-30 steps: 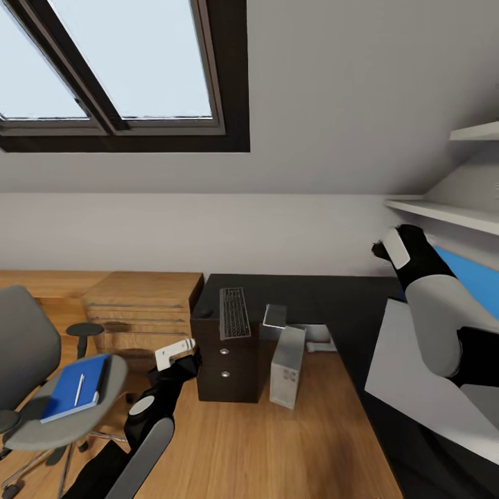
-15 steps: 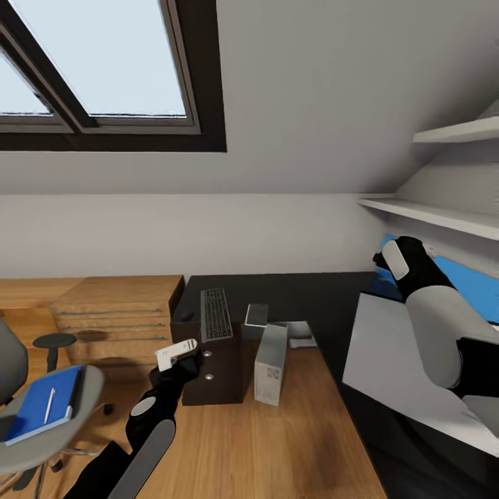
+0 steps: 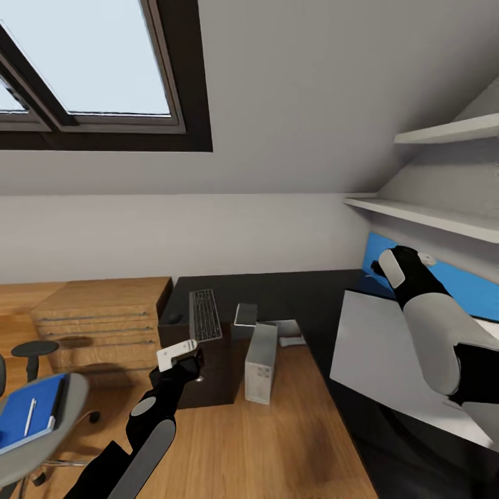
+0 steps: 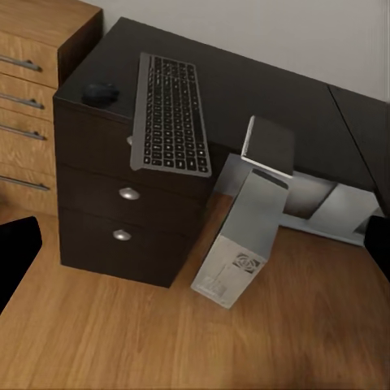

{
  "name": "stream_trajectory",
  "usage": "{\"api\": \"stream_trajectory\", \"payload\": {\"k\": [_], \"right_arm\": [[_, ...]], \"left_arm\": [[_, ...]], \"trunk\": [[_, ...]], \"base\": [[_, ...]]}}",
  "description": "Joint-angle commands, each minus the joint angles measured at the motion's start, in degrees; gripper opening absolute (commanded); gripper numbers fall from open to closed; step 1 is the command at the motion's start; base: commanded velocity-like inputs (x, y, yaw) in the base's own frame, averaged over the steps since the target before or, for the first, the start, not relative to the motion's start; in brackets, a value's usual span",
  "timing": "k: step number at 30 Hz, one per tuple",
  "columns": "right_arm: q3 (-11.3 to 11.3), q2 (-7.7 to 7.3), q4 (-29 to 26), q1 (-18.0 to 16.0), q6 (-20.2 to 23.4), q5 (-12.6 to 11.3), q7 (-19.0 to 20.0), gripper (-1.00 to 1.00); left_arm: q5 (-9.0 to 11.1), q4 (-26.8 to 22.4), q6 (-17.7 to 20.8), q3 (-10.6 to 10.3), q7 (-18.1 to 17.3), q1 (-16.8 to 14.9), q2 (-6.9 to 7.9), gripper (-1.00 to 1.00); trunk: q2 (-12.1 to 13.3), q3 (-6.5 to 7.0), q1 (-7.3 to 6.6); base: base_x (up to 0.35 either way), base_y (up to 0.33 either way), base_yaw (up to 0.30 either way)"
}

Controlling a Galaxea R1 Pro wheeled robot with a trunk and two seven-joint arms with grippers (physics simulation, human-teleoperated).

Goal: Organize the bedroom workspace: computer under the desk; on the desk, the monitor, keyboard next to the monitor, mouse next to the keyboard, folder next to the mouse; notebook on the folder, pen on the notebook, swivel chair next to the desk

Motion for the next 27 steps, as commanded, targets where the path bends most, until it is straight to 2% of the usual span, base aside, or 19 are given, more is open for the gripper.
{"api": "stream_trajectory", "payload": {"k": [1,6,16,21,27], "right_arm": [[0.10,0.01,0.03,-0.02,0.04,-0.59,-0.40,1.00],[0.33,0.24,0.41,0.14,-0.18,-0.58,-0.33,1.00],[0.36,0.07,0.40,0.16,-0.21,-0.52,-0.24,1.00],[0.39,-0.03,1.87,0.16,0.47,-0.55,-0.28,1.00],[0.36,-0.05,3.75,0.16,3.51,-0.62,-0.54,1.00]], "left_arm": [[0.26,-0.08,0.19,-0.12,0.43,-0.08,0.05,1.00],[0.26,-0.08,0.19,-0.19,0.43,-0.08,0.05,1.00],[0.31,-0.07,0.19,-0.24,0.43,-0.08,-0.02,1.00],[0.27,-0.07,0.19,-0.23,0.49,-0.08,-0.04,1.00],[0.26,-0.24,0.27,-0.21,0.44,-0.08,-0.06,1.00]], "trunk": [[-0.09,-0.10,0.02],[-0.09,-0.10,0.02],[-0.09,-0.10,0.02],[-0.09,-0.10,0.02],[-0.09,-0.10,0.02]], "base": [[0.000,0.000,-0.044],[0.079,0.000,-0.012],[0.258,0.000,-0.001],[0.053,0.000,0.000],[0.007,0.000,0.000]]}}
